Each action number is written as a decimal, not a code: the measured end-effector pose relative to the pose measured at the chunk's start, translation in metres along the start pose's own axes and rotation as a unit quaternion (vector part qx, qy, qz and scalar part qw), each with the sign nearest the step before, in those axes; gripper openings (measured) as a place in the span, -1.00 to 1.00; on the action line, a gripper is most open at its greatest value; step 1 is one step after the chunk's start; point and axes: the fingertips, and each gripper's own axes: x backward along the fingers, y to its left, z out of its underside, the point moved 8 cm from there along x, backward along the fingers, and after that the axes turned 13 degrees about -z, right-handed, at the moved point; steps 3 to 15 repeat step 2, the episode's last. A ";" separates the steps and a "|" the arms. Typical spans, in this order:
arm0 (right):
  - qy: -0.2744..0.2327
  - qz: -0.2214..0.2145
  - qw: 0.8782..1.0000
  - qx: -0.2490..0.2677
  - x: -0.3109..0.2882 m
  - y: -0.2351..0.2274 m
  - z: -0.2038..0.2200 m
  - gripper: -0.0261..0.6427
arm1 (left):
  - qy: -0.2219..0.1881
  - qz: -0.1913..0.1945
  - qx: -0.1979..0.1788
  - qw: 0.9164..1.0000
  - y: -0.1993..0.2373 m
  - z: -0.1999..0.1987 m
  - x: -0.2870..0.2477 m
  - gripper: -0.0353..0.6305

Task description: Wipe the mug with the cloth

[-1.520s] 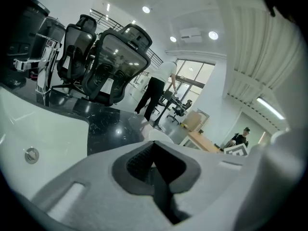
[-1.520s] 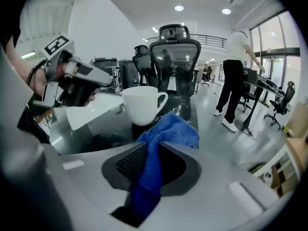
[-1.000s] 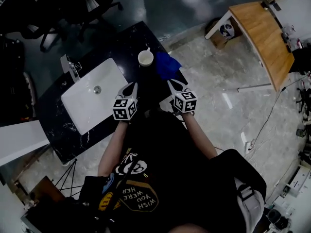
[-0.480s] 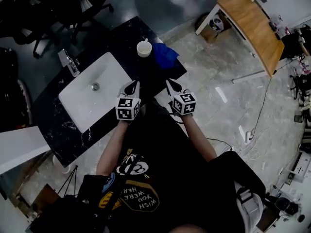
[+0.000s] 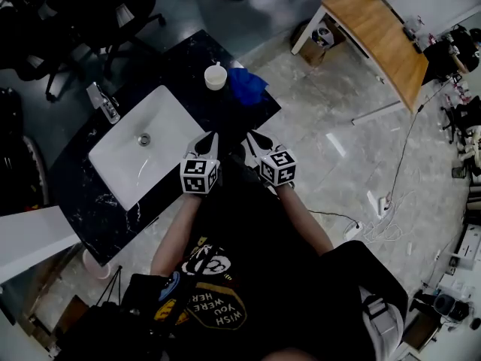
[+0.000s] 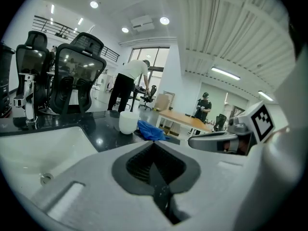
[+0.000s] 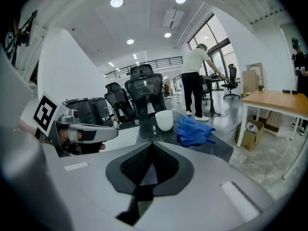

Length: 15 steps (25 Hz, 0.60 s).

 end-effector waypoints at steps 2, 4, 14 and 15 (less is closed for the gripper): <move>0.005 -0.004 1.000 0.006 0.002 0.009 0.004 -0.92 | 0.002 0.004 -0.002 1.000 -0.006 0.002 0.002 -0.89; 0.005 -0.004 1.000 0.006 0.002 0.009 0.004 -0.92 | 0.002 0.004 -0.002 1.000 -0.006 0.002 0.002 -0.89; 0.005 -0.004 1.000 0.006 0.002 0.009 0.004 -0.92 | 0.002 0.004 -0.002 1.000 -0.006 0.002 0.002 -0.89; 0.005 -0.004 1.000 0.006 0.002 0.009 0.004 -0.92 | 0.002 0.004 -0.002 1.000 -0.006 0.002 0.002 -0.89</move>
